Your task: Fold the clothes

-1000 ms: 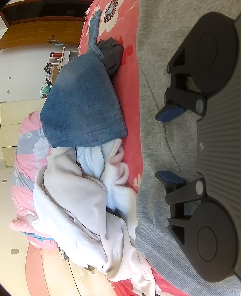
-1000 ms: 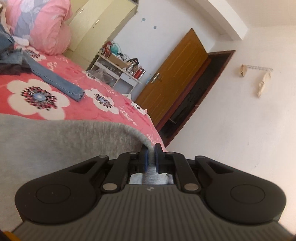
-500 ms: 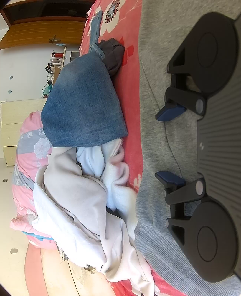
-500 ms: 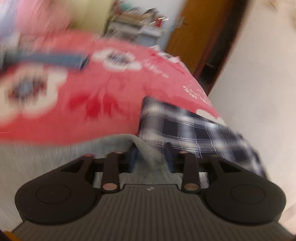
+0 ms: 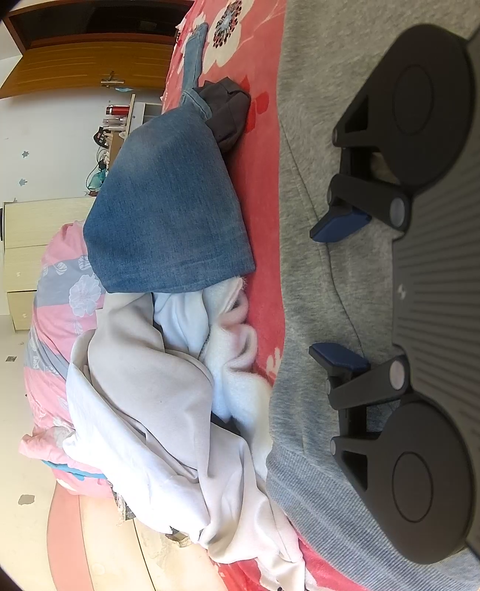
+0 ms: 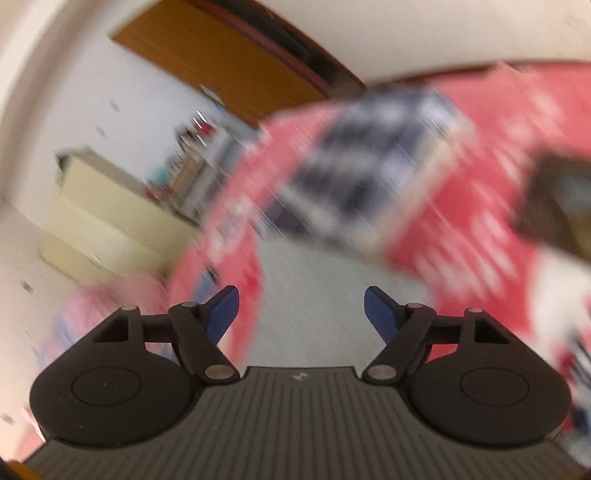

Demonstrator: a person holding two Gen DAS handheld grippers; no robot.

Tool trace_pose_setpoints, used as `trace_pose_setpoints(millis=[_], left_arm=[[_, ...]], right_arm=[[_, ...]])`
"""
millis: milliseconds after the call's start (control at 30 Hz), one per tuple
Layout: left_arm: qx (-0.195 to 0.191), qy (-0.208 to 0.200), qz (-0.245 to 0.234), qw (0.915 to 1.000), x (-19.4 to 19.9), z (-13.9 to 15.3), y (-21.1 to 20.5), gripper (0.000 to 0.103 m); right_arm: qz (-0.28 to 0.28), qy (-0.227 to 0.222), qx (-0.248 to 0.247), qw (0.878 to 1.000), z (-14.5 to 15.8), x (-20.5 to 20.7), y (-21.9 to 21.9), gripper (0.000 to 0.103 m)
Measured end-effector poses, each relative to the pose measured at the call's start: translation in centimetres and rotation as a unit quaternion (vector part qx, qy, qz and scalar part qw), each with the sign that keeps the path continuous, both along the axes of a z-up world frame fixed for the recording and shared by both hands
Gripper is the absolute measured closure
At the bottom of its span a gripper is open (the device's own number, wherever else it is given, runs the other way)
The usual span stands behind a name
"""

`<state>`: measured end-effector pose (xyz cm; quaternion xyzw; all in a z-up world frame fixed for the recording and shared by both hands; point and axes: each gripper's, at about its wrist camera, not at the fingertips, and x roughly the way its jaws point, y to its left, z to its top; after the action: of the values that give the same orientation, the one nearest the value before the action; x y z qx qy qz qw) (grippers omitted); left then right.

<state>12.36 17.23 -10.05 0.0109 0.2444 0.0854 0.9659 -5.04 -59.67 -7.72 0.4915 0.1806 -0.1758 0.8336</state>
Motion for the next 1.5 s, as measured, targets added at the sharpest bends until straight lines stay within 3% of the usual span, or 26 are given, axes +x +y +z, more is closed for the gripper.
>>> trace_pose_setpoints(millis=[133, 200, 500, 533, 600, 633, 667, 833, 1000, 1167, 1267, 1333, 1400, 1500], left_arm=[[0.000, -0.001, 0.000, 1.0000, 0.0, 0.0, 0.0, 0.041], [-0.001, -0.001, 0.000, 1.0000, 0.0, 0.0, 0.0, 0.041], [0.002, -0.002, 0.002, 1.0000, 0.0, 0.0, -0.1, 0.041], [0.003, -0.001, 0.002, 1.0000, 0.0, 0.0, -0.1, 0.041], [0.005, -0.001, 0.003, 1.0000, 0.1, -0.1, -0.2, 0.041], [0.005, -0.001, 0.003, 1.0000, 0.1, -0.1, -0.2, 0.041], [0.006, -0.001, 0.003, 1.0000, 0.1, -0.1, -0.2, 0.040], [0.007, -0.001, 0.004, 1.0000, 0.1, -0.1, -0.2, 0.040], [0.005, -0.001, 0.004, 1.0000, 0.1, 0.0, -0.1, 0.040], [0.001, -0.003, 0.002, 1.0000, 0.0, 0.0, 0.0, 0.040], [0.000, -0.003, 0.001, 1.0000, 0.0, -0.1, 0.0, 0.040], [-0.003, -0.004, -0.001, 1.0000, 0.0, -0.1, 0.0, 0.039], [-0.004, -0.003, -0.001, 1.0000, 0.0, 0.0, 0.1, 0.039], [-0.005, -0.003, -0.001, 1.0000, 0.0, 0.0, 0.1, 0.039]], right_arm=[[0.012, 0.034, -0.003, 0.999, -4.5, -0.3, 2.5, 0.025], [0.021, 0.019, -0.030, 0.999, -4.5, 0.7, 3.0, 0.020], [0.028, -0.061, -0.056, 0.996, -6.3, 6.8, 1.3, 0.018], [0.035, -0.065, -0.054, 0.996, -6.2, 7.3, 0.9, 0.021], [0.056, -0.071, -0.038, 0.995, -6.1, 9.1, 0.3, 0.043], [0.069, -0.074, -0.021, 0.995, -6.3, 9.8, 0.3, 0.063], [0.076, -0.076, -0.001, 0.994, -6.7, 10.5, 0.3, 0.071], [0.072, -0.075, -0.016, 0.994, -6.5, 12.0, 1.4, 0.090], [0.060, -0.093, -0.147, 0.983, -0.8, 9.8, 4.3, 0.093], [-0.011, -0.131, -0.189, 0.973, 4.5, 2.7, 5.7, 0.093], [-0.047, -0.099, -0.183, 0.977, 4.0, -1.3, 5.6, 0.093], [-0.048, -0.041, -0.178, 0.982, 1.8, -1.5, 4.8, 0.093], [-0.042, 0.014, -0.134, 0.990, -1.3, -0.8, 3.3, 0.091], [-0.032, 0.007, -0.053, 0.998, -3.9, -0.6, 1.2, 0.086]])
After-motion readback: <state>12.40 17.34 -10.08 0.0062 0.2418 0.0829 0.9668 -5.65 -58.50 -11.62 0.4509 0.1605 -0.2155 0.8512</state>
